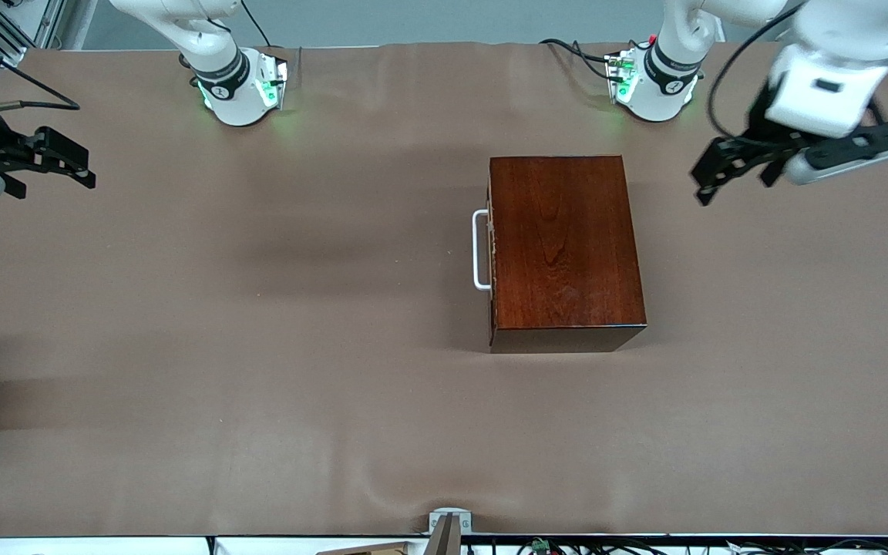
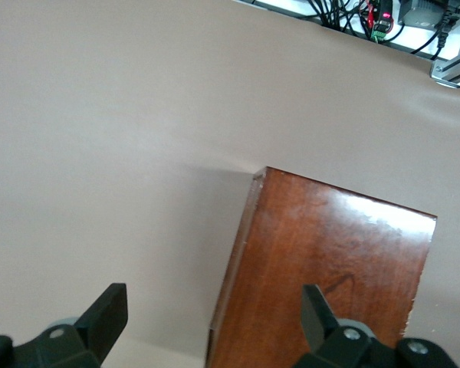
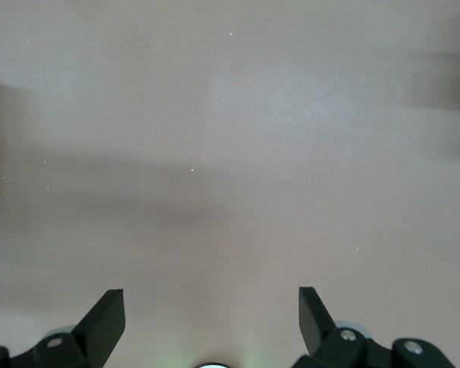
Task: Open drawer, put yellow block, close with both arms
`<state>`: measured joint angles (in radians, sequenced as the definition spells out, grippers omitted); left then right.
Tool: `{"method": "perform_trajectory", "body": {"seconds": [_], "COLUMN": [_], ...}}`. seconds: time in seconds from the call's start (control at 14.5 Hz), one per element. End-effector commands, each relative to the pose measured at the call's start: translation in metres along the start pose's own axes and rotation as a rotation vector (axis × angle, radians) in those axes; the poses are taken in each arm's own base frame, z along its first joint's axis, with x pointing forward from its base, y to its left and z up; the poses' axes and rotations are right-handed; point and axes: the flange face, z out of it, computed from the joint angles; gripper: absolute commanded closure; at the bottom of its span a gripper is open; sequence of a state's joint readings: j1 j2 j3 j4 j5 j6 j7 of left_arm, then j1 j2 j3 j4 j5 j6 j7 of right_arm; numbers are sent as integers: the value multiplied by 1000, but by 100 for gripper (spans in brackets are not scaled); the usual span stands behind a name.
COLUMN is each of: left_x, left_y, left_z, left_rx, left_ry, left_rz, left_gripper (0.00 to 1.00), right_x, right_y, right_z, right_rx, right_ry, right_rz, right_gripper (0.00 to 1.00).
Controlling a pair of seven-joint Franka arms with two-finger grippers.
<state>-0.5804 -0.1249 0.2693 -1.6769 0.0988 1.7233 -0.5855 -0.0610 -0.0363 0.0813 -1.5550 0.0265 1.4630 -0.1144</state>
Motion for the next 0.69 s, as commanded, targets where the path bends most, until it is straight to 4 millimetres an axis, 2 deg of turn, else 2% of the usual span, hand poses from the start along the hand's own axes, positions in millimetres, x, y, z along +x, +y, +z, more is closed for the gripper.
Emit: {"method": "perform_trajectory", "body": {"seconds": [0.0,0.21,0.34,0.55,0.62], "left_x": [9,26,43,54,52], "left_y": [-19,-34,-59,-89,-93], "left_z": [-16,-14,-15,-7,-5], "left_rx": [-20,-9,1,-50,-43], "left_ry": [-5,7,17,-18,-30], "left_rz": [56,131,170,244,292], "left_gripper": [0,0,0,0,0], "right_x": [-6,-6,-6,-6,-6], "right_y": [1,1,1,1,1], "right_z": [-5,-5,-5,-5,-5], "right_rx": [-2,-2,-2,-2,-1], "right_ry": [5,5,5,3,5], "right_rz": [-11,-11,-11,-10,-8], "right_gripper": [0,0,0,0,0]}}
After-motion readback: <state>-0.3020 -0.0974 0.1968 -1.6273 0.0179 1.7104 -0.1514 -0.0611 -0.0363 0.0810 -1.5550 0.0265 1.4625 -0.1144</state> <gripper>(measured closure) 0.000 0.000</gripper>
